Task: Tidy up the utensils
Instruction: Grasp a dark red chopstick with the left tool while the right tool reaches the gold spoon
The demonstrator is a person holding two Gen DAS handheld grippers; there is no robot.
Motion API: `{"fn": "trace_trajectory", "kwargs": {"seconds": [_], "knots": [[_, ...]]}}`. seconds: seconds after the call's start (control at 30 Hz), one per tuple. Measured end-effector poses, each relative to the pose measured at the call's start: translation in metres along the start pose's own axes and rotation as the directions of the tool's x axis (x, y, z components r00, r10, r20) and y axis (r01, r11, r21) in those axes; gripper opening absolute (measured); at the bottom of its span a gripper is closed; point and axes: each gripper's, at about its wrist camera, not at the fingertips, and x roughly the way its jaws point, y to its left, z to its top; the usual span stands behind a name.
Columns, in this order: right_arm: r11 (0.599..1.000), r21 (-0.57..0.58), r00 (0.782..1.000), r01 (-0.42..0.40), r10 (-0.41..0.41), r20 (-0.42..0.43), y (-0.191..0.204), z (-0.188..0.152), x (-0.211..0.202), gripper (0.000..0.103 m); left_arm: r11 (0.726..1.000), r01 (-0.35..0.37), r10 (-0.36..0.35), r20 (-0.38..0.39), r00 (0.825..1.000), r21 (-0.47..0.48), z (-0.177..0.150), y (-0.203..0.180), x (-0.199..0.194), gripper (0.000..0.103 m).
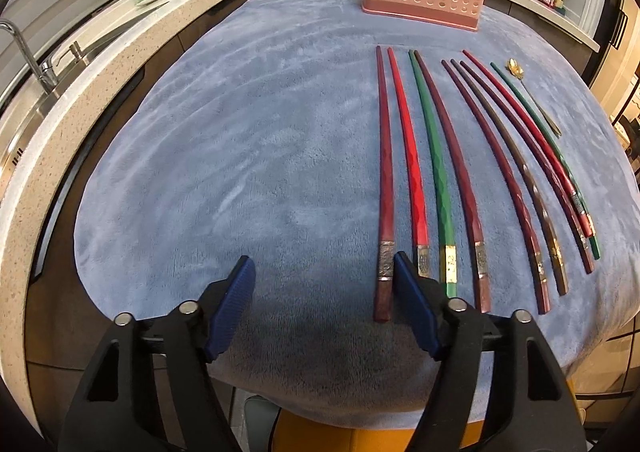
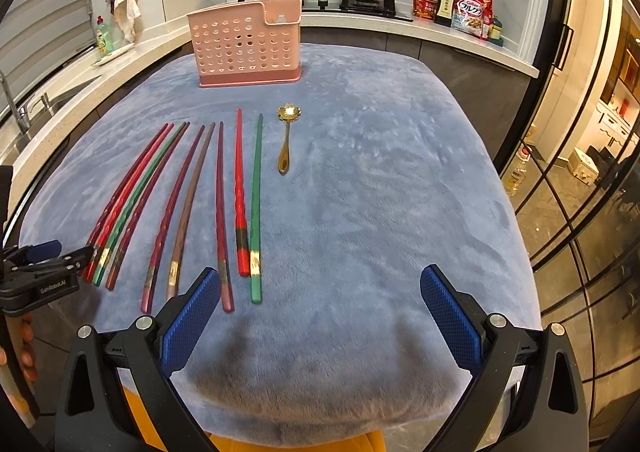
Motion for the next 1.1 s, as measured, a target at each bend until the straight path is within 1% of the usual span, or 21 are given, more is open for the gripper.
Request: {"fn": "trace_trajectory", "kwargs": {"seconds": [0.07,0.13,0.17,0.2,0.27,0.3,0.33,0.4,0.47,0.6,0.7,0.73,0.77,0.8,0.87,1.0,1.03,1.07,1.1], "knots": [[1.000,0.006,1.000,-0.011,0.011,0.001,0.000,0.007,0.006,0.095,1.000,0.000,0.000,0.001,1.000,-0.005,0.003,0.001,0.000,0.057],[1.000,0.013,1.000,-0.020,0.020,0.008,-0.001,0.015,0.013,0.093,1.000,0.005,-0.005,0.001,1.000,-0.003,0.005,0.002,0.001,0.048],[1.000,0.015,1.000,-0.022,0.022,0.009,-0.002,0.022,0.019,0.090,1.000,0.003,-0.003,0.002,1.000,-0.003,0.007,0.002,0.001,0.046],[1.000,0.016,1.000,-0.026,0.026,0.009,-0.002,0.026,0.023,0.088,1.000,0.004,-0.004,0.003,1.000,-0.001,0.008,0.002,0.001,0.040],[0.999,0.024,0.999,-0.035,0.035,0.006,-0.004,0.035,0.035,0.080,1.000,0.002,-0.002,0.002,1.000,0.002,0.011,0.001,0.003,0.034],[0.999,0.031,0.999,-0.043,0.043,0.002,-0.005,0.040,0.040,0.078,1.000,0.002,-0.002,0.002,1.000,0.001,0.013,0.002,0.004,0.029],[0.997,0.044,0.998,-0.057,0.057,-0.005,-0.006,0.046,0.048,0.074,1.000,0.001,-0.001,0.001,1.000,-0.001,0.015,0.002,0.005,0.027],[0.995,0.063,0.997,-0.079,0.080,-0.013,-0.007,0.056,0.061,0.070,1.000,0.002,-0.002,-0.002,1.000,-0.004,0.018,0.002,0.006,0.024],[0.993,0.072,0.995,-0.097,0.098,-0.019,-0.007,0.065,0.073,0.063,1.000,0.002,-0.002,-0.003,1.000,-0.004,0.019,0.003,0.007,0.023],[0.992,0.062,0.993,-0.109,0.112,-0.040,0.002,0.081,0.100,0.055,1.000,-0.002,0.002,-0.006,1.000,0.000,0.022,0.002,0.009,0.020],[0.991,0.066,0.991,-0.118,0.122,-0.059,0.006,0.086,0.116,0.049,1.000,-0.001,0.001,-0.011,1.000,-0.001,0.024,0.002,0.010,0.019],[0.991,0.067,0.990,-0.119,0.123,-0.066,0.007,0.088,0.121,0.047,1.000,0.001,-0.001,-0.013,1.000,-0.003,0.025,0.003,0.011,0.019],[0.990,0.067,0.989,-0.121,0.126,-0.073,0.008,0.089,0.126,0.041,1.000,0.003,-0.003,-0.016,1.000,-0.006,0.025,0.003,0.011,0.019],[0.990,0.069,0.988,-0.123,0.128,-0.080,0.009,0.090,0.130,0.039,1.000,0.006,-0.006,-0.017,1.000,-0.007,0.026,0.003,0.011,0.019],[0.992,0.062,0.990,-0.112,0.117,-0.080,0.010,0.089,0.135,0.034,1.000,0.009,-0.009,-0.019,1.000,-0.010,0.027,0.004,0.012,0.018],[0.993,0.053,0.992,-0.103,0.106,-0.064,0.010,0.088,0.136,0.027,1.000,0.014,-0.014,-0.019,1.000,-0.015,0.029,0.004,0.013,0.016],[0.994,0.051,0.993,-0.100,0.103,-0.063,0.010,0.088,0.136,0.022,1.000,0.015,-0.015,-0.019,1.000,-0.017,0.029,0.004,0.013,0.015],[0.994,0.046,0.993,-0.095,0.098,-0.062,0.009,0.088,0.135,0.015,1.000,0.016,-0.017,-0.020,1.000,-0.019,0.030,0.004,0.013,0.015],[0.994,0.045,0.993,-0.097,0.100,-0.063,0.009,0.087,0.134,0.013,1.000,0.019,-0.019,-0.022,1.000,-0.022,0.031,0.004,0.013,0.014]]}}
